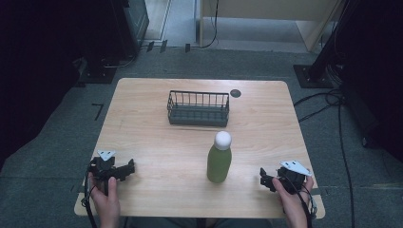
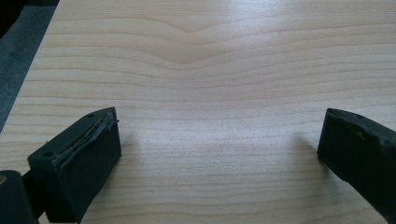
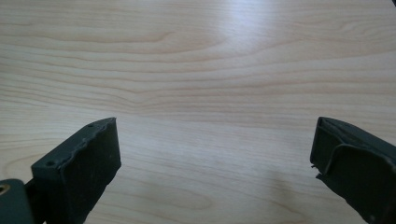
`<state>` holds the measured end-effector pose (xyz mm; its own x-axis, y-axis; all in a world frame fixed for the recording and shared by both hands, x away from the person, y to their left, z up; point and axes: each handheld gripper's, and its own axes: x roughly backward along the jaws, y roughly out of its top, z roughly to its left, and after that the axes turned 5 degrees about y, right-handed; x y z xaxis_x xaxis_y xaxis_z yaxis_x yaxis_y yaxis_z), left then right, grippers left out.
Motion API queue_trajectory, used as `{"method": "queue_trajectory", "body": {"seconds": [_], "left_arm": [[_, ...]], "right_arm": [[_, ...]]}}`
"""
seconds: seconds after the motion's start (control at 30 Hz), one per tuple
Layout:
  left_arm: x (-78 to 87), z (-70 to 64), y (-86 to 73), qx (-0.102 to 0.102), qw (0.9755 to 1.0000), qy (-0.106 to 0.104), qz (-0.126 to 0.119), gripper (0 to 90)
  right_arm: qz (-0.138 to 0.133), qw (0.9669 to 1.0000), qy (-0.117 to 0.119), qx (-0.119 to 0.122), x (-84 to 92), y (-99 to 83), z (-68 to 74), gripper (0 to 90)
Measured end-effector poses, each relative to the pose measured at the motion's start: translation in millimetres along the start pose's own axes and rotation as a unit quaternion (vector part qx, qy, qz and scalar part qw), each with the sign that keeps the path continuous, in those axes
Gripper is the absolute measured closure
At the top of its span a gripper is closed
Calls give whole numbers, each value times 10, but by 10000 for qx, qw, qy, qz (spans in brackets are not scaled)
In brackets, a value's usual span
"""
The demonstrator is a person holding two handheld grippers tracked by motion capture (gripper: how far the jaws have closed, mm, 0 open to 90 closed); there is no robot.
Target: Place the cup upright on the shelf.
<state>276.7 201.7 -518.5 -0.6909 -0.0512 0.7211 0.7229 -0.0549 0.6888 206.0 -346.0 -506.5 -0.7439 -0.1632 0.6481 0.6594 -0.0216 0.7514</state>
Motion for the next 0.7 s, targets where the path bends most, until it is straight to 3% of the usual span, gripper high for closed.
{"method": "queue_trajectory", "body": {"seconds": [0.37,0.7], "left_arm": [[0,0,0,3,10000,1,1,0],[0,0,0,0,10000,0,0,0]], "right_arm": [[-130,9992,288,237,101,103,296,15],[-154,9979,476,403,124,124,463,15]]}}
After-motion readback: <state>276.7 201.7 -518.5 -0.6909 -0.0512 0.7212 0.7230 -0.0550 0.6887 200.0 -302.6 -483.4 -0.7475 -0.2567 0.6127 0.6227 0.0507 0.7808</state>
